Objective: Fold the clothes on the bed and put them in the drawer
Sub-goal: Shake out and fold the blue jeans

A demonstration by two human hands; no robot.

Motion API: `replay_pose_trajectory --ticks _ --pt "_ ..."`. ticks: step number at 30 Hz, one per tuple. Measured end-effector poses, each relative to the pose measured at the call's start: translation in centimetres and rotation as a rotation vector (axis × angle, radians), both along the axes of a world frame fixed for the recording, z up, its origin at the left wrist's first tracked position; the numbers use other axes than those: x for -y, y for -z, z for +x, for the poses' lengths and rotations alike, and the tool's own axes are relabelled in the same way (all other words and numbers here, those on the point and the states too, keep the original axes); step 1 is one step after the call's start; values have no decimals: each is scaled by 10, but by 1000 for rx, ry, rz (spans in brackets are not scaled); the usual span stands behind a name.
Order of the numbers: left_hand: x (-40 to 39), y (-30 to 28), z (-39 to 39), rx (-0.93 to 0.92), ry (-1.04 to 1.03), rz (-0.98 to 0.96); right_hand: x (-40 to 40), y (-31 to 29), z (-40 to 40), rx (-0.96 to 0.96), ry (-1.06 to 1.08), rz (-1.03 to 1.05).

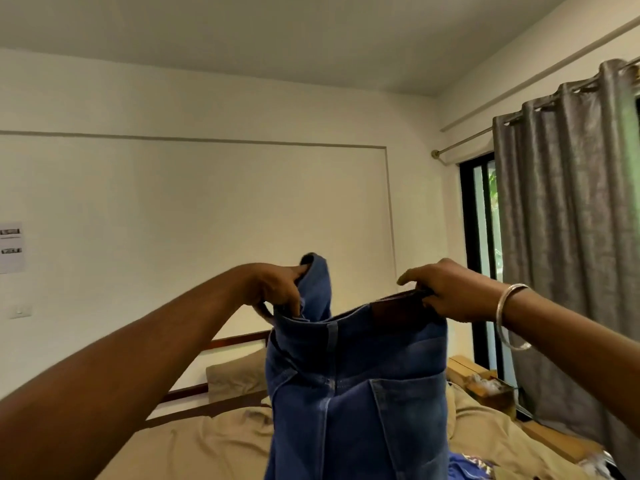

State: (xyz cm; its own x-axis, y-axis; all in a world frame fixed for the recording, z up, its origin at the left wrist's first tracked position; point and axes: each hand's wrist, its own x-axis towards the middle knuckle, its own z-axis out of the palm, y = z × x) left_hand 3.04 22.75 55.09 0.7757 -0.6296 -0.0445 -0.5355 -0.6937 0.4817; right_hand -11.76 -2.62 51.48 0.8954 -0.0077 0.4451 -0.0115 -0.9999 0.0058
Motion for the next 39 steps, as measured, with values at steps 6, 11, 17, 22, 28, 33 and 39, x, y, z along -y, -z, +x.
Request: replay_pose_trajectory --ticks 6,11,17,22,28,33,39 --pt "39 5 -26 270 269 252 3 4 29 246 -376 31" --pt "46 3 -24 180 373 263 -1 5 33 186 -520 121" --pt "43 13 -24 150 469 105 -6 19 34 238 -543 256" --pt "19 20 -15 123 483 -359 -1 20 37 390 -501 280" --pt "-26 42 0 275 463 -267 14 27 39 446 -418 376" --pt "-12 60 10 216 237 -237 -1 23 48 446 -496 493" --pt "-16 51 10 66 168 -371 5 10 52 347 -479 551"
